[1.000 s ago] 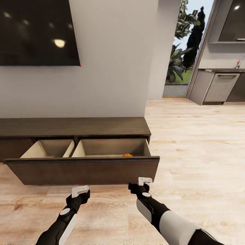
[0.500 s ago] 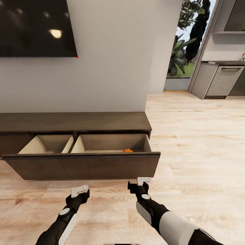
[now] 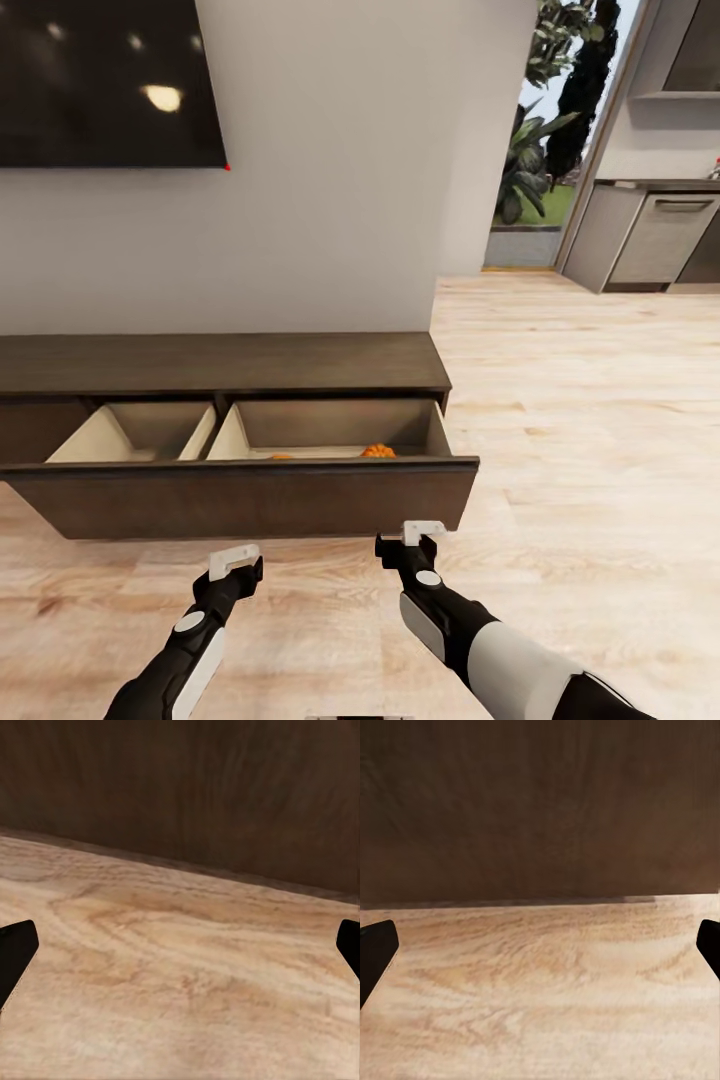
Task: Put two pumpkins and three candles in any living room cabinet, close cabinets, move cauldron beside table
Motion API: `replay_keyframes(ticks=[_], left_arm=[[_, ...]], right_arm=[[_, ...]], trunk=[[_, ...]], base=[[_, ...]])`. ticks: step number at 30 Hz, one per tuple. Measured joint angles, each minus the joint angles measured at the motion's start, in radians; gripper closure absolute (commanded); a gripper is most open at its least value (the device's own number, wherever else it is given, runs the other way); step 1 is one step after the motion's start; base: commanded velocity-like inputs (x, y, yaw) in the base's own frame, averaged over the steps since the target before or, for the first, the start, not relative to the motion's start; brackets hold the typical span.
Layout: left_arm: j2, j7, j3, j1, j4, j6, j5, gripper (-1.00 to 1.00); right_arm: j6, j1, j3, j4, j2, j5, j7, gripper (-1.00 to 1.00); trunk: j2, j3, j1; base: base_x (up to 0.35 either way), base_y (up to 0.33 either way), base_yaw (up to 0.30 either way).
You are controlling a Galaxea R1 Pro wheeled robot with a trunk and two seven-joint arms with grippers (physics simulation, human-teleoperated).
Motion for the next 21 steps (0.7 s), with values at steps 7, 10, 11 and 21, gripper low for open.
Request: replay_keyframes(ticks=[7, 10, 11, 21], left_arm=[[0.0, 0.0, 0.0, 0.0, 0.0, 0.0, 0.0, -1.0], [0.0, 0.001, 0.0, 0.0, 0.0, 0.0, 0.0, -1.0], [0.0, 0.002, 0.0, 0.0, 0.0, 0.0, 0.0, -1.0], [0.0, 0.006, 0.0, 0.0, 0.0, -0.001, 0.001, -1.0]], right_arm=[[0.0, 0.0, -0.001, 0.002, 0.0, -0.003, -0.001, -1.0], [-0.001, 0.0, -0.006, 0.016, 0.0, -0.005, -0.001, -1.0], [-0.003, 0.0, -0.008, 0.022, 0.0, -0.005, -0.002, -1.0], [-0.033, 0.0, -0.012, 0.035, 0.0, -0.012, -0.004, -1.0]], trunk=[[0.0, 0.0, 0.0], [0.0, 0.0, 0.0], [0.0, 0.0, 0.0], [0.0, 0.0, 0.0]], base=[[0.27, 0.032, 0.0], [0.259, 0.06, 0.0], [0.129, 0.031, 0.0], [0.075, 0.012, 0.0]])
